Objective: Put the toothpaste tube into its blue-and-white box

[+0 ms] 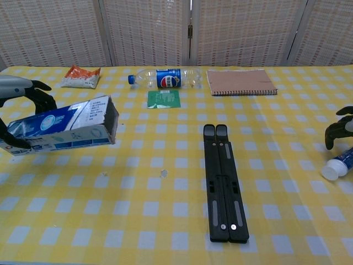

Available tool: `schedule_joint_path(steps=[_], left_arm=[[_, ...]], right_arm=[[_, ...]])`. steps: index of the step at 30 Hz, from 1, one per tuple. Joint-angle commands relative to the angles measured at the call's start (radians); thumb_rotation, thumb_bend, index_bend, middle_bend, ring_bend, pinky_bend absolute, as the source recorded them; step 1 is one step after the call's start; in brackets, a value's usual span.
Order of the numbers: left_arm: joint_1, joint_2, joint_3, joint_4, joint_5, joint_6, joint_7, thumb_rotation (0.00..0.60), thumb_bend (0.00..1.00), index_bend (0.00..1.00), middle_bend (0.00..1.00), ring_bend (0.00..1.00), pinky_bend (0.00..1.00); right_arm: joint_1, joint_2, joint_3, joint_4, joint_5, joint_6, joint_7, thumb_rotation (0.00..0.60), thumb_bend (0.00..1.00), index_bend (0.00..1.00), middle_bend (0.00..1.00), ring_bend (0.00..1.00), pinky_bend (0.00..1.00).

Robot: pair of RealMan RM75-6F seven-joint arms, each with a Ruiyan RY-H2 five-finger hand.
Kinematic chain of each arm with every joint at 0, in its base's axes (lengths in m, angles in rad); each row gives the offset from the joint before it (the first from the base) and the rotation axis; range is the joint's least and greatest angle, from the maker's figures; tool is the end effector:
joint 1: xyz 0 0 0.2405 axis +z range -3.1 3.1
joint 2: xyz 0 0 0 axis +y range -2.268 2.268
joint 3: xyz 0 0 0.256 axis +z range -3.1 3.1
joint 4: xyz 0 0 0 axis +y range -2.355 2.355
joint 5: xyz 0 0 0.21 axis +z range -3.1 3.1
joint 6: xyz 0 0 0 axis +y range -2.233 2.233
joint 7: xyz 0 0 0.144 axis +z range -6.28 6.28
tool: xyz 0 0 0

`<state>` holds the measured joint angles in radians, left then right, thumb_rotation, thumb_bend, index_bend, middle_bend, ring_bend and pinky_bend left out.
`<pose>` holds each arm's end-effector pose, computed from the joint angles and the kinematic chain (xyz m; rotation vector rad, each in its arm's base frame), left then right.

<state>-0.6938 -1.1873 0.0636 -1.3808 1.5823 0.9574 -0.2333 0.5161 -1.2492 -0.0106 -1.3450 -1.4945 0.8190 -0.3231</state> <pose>-0.2424 0.3306 0.0831 -2.0704 -0.8842 -0.8014 -0.3069 -0.2911 0.0613 2.0990 -0.6088 0.3272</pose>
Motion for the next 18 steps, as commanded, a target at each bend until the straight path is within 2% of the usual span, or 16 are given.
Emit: schedule_joint_path(steps=[1,12,15,18], left_arm=[[0.002,0.002,-0.001,0.004,0.002,0.004,-0.003,0.600,0.20,0.45,0.59,0.43,0.00],[0.012,0.007,-0.004,0.013,0.015,0.023,-0.019,0.600,0.20,0.45,0.59,0.43,0.00],[0.015,0.011,-0.005,0.013,0.014,0.025,-0.020,0.600,0.20,0.45,0.59,0.43,0.00],[0.019,0.013,-0.006,0.014,0.013,0.028,-0.025,0.600,0.20,0.45,0.59,0.43,0.00]], right_arm=[[0.007,-0.023,-0.007,0.026,-0.015,0.016,-0.007,0.600,0.34,0.33,0.25,0.21,0.02],[0.023,-0.077,-0.022,0.067,-0.022,0.020,-0.012,0.600,0.34,0.38,0.28,0.25,0.04],[0.022,-0.090,-0.025,0.079,-0.033,0.040,-0.011,0.600,0.34,0.44,0.34,0.30,0.12],[0.019,-0.104,-0.027,0.095,-0.053,0.074,0.000,0.600,0.34,0.54,0.43,0.38,0.23]])
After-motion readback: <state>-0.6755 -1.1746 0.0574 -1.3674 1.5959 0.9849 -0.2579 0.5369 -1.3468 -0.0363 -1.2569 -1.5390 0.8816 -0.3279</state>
